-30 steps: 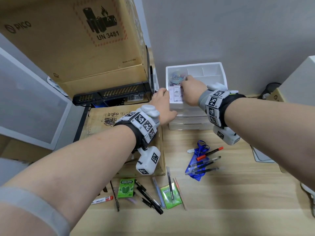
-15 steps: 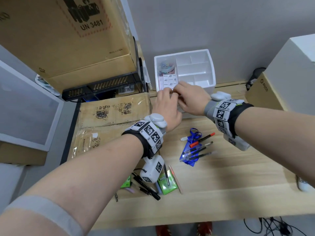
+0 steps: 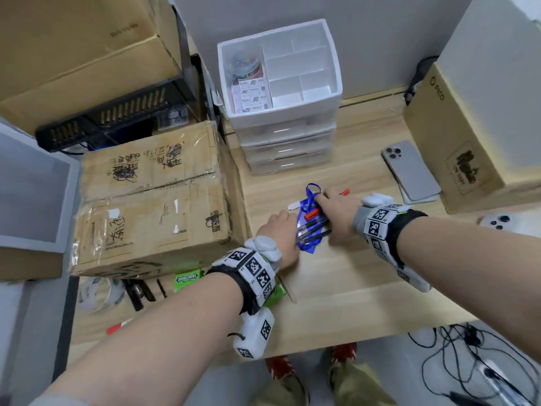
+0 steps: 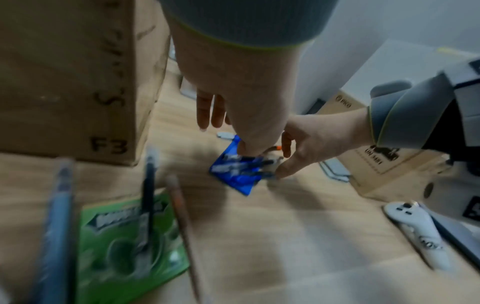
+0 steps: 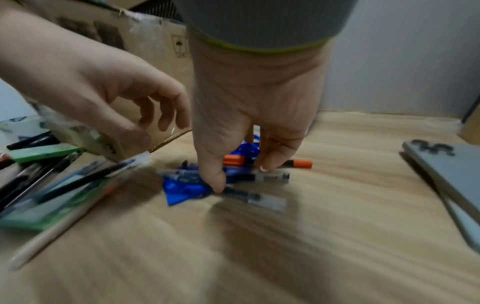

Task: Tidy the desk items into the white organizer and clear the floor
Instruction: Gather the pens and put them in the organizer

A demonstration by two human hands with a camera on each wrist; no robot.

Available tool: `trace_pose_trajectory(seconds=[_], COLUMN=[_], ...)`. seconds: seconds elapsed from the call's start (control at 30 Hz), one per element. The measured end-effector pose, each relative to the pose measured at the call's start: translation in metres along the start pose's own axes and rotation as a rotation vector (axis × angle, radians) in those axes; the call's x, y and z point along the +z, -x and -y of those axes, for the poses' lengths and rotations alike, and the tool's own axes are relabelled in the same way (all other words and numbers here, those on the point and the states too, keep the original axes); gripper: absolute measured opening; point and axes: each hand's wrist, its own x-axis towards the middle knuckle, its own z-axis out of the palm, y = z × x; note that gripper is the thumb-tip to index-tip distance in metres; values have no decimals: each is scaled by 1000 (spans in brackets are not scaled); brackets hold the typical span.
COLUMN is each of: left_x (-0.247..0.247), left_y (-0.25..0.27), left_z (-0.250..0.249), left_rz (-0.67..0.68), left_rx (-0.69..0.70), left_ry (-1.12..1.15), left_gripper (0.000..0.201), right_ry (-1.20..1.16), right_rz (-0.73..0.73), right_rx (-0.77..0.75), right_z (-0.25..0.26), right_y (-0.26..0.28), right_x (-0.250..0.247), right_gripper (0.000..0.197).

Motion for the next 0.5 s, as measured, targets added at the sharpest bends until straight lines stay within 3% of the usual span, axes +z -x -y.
trace_pose_trajectory(seconds=[0.13, 0.5], left_x=[24, 37], left_y=[0, -20], left_z=[10, 0], left_rz=[109, 120], left_rx=[-64, -177], left_ry=[25, 105], left_gripper=[22, 26], right_ry=[-16, 187], right_rz=[-71, -139], right_rx=[-11, -38], right_z=[6, 6], right_y=[-5, -6], right_x=[26, 32], right_gripper=[62, 52])
